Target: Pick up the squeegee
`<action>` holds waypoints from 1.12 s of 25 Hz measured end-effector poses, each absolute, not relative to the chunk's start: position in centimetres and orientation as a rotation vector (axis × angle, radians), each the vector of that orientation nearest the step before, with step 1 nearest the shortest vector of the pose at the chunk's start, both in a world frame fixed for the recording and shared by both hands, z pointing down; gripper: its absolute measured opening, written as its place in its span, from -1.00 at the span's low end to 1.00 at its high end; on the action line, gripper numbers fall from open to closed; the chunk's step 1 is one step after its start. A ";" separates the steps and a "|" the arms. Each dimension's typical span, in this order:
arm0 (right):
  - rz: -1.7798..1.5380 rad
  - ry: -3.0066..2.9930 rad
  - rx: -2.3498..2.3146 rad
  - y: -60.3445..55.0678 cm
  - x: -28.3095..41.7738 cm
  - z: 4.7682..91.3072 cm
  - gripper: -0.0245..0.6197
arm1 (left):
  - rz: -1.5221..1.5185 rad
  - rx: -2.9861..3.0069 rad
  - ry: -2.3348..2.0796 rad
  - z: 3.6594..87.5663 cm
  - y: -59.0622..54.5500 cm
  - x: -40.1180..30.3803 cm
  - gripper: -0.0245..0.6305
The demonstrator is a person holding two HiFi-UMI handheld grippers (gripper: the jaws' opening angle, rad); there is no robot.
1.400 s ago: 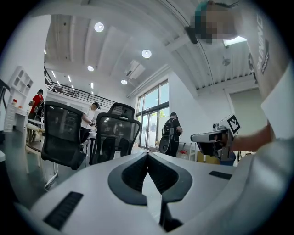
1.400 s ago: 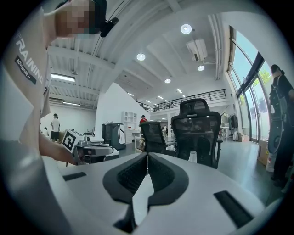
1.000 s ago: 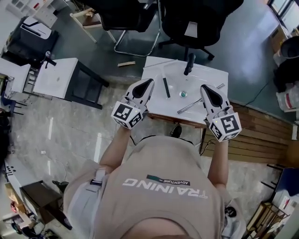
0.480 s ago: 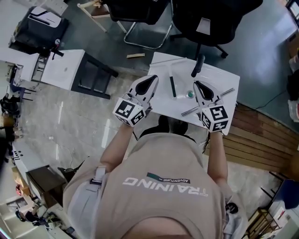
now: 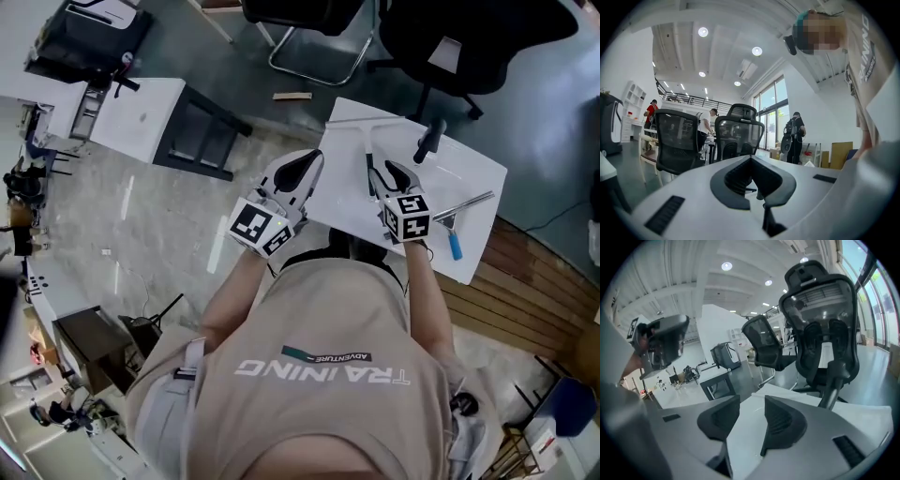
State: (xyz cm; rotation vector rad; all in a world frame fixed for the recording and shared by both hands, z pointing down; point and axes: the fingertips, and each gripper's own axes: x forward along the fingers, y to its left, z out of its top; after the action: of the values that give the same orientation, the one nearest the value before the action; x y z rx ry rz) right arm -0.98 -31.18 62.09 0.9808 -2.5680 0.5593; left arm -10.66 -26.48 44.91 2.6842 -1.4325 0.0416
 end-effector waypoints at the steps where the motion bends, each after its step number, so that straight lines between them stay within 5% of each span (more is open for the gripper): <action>1: 0.577 -2.546 0.976 -31.4 -1.8 63.4 -0.42 | 0.061 2.682 -1.437 45.0 -26.3 -11.4 -0.89; 13: 0.673 -2.235 1.128 -36.7 -3.9 76.3 -0.42 | 0.205 2.693 -1.432 45.3 -27.1 -17.3 -0.89; 28: 0.672 -2.084 1.089 -39.0 -5.2 82.3 -0.42 | 0.246 2.689 -1.394 46.3 -29.8 -19.8 -0.89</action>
State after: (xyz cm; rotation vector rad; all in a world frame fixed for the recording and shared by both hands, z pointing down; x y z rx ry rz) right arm -5.24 -39.00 82.29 1.0889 -2.0838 0.6725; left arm -19.82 -29.82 46.31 2.6888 -1.3940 0.2456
